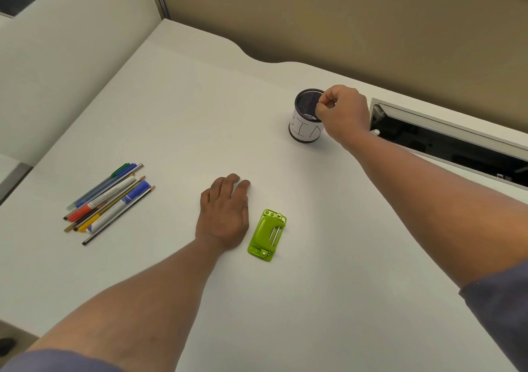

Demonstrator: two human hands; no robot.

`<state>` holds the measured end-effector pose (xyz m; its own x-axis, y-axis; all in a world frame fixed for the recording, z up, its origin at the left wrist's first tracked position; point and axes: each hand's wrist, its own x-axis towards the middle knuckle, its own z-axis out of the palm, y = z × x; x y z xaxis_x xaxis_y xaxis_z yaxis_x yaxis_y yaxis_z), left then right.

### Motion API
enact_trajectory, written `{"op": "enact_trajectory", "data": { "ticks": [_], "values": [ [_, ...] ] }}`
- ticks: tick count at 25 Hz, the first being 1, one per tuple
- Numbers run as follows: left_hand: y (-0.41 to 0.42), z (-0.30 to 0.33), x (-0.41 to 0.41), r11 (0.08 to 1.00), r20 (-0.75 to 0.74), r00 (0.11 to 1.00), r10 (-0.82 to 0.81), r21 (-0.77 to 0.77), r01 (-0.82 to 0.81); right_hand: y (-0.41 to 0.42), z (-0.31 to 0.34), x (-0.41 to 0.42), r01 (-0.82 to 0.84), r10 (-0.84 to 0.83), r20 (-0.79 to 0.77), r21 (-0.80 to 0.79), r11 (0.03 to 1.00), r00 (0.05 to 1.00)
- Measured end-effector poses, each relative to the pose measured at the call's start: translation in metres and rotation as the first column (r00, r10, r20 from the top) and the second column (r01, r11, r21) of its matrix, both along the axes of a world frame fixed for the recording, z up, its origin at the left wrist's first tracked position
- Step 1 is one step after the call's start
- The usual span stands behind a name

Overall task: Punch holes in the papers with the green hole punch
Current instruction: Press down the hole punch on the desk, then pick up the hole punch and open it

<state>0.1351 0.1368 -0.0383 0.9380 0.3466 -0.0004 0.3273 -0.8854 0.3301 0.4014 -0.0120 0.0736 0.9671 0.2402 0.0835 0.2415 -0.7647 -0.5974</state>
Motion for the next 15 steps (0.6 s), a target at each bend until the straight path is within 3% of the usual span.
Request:
{"op": "enact_trajectory", "data": {
  "ticks": [7, 11, 15],
  "values": [
    [0.001, -0.004, 0.001, 1.000, 0.012, 1.000, -0.001, 0.009, 0.001, -0.004, 0.002, -0.021, 0.006, -0.013, 0.041, 0.171, 0.985, 0.999],
    [0.000, -0.005, 0.001, 1.000, 0.016, 1.000, -0.008, 0.009, 0.007, -0.018, -0.002, -0.061, -0.074, 0.067, 0.035, 0.233, 0.970, 0.997],
    [0.000, -0.004, 0.000, 1.000, 0.026, 1.000, -0.012, -0.006, 0.012, -0.041, -0.019, -0.120, -0.184, 0.220, -0.143, 0.226, 0.956, 0.965]
  ]
}}
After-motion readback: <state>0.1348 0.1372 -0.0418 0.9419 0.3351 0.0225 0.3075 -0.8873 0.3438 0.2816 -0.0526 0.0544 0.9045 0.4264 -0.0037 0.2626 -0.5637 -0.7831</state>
